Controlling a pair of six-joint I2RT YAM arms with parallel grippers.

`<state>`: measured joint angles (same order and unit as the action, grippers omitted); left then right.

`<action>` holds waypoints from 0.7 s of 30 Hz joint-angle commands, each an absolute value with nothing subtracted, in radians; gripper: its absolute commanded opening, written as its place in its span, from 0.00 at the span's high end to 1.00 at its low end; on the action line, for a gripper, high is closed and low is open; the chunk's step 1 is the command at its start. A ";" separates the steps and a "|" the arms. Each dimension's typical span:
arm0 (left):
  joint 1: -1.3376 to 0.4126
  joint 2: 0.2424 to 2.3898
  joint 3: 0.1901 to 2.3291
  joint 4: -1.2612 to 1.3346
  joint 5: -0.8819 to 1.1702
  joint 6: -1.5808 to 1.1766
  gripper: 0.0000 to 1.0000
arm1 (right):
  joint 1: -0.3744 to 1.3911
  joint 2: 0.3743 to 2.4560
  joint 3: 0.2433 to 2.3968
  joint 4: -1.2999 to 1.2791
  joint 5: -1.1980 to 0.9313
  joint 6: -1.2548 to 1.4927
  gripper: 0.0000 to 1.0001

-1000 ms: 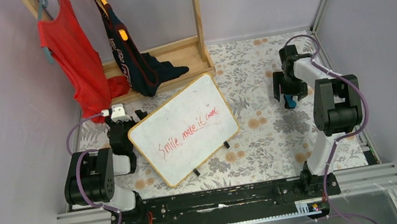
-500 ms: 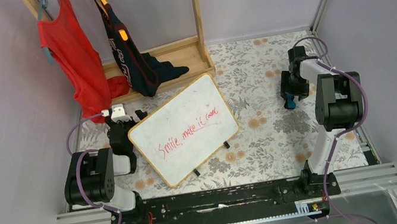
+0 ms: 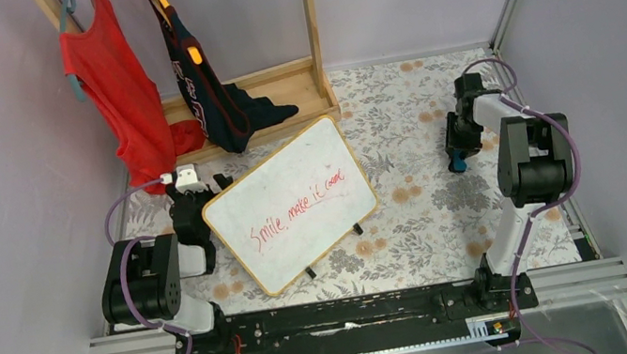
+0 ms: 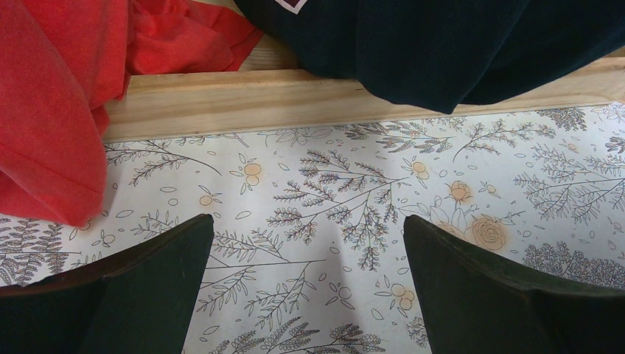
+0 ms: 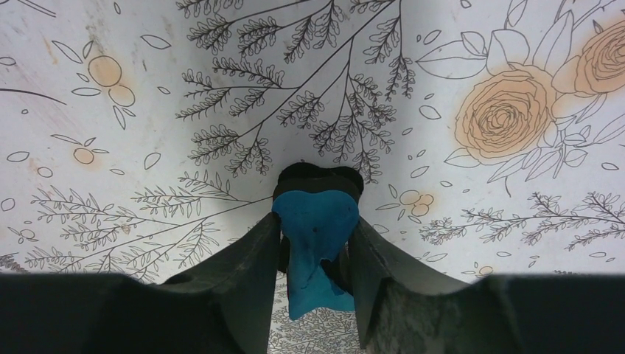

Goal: Erase the whiteboard

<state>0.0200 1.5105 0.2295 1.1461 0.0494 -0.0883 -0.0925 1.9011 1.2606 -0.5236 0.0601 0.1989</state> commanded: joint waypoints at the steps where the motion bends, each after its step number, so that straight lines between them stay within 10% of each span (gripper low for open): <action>1: 0.015 1.517 0.243 1.181 0.058 -0.063 0.00 | -0.089 1.884 1.241 -0.522 0.044 0.233 0.62; 21: 0.017 1.486 0.307 1.036 0.023 -0.080 0.00 | 0.056 1.257 1.037 -0.607 0.060 0.375 1.00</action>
<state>0.0200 1.5085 0.2344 1.1301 0.0605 -0.0887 0.0410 1.3525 1.0477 -0.5480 0.0589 0.3401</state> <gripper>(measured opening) 0.997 0.351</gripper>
